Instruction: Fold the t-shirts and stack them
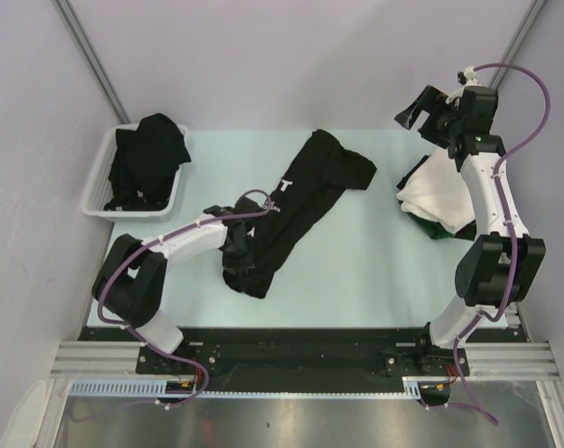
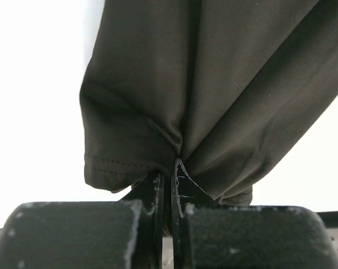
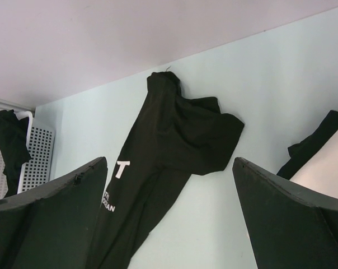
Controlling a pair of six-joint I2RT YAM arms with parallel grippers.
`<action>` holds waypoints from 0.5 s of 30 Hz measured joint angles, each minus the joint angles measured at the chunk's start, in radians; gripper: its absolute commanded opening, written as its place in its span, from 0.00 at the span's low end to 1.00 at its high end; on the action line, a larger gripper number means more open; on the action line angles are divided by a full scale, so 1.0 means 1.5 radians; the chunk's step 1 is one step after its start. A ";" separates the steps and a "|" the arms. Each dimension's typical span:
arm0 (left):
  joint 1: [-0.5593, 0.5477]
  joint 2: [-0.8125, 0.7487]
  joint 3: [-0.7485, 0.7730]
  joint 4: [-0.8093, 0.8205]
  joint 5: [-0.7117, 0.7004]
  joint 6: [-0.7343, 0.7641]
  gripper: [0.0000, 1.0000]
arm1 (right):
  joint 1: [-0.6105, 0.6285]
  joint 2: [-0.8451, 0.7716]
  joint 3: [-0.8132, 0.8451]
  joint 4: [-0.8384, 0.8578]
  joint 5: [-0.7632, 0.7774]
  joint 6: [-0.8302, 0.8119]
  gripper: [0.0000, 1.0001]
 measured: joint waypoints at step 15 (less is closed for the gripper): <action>-0.070 -0.097 -0.089 -0.042 0.001 -0.044 0.29 | 0.012 -0.004 -0.024 0.012 -0.011 0.003 1.00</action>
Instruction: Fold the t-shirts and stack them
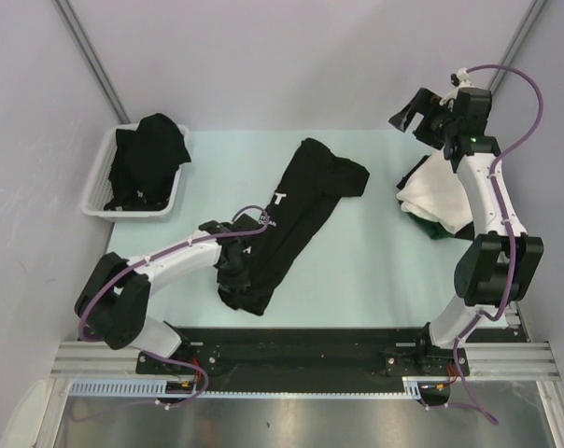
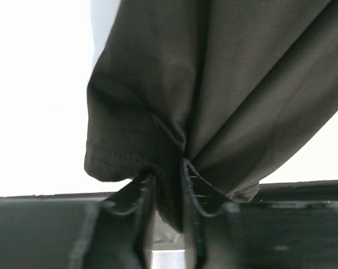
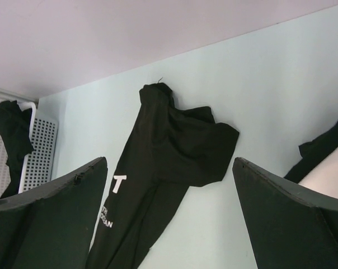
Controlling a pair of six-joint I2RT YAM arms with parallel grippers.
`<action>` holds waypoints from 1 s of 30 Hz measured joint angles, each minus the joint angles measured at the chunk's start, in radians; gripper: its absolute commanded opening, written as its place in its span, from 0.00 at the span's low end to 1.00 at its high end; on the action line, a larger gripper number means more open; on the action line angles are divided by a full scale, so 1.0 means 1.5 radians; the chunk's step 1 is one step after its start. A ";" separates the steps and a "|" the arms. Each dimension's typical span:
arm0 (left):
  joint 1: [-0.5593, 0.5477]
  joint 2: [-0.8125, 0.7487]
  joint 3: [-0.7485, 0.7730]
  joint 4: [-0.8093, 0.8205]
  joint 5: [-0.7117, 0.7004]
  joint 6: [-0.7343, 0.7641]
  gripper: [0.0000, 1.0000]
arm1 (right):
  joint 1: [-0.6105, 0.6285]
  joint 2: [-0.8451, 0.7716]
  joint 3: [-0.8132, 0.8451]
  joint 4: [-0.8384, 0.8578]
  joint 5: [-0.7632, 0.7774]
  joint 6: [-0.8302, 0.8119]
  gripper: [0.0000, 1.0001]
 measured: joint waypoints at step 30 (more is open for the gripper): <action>-0.002 -0.050 0.083 -0.177 -0.103 -0.002 0.37 | 0.192 0.230 0.253 -0.123 0.164 -0.177 1.00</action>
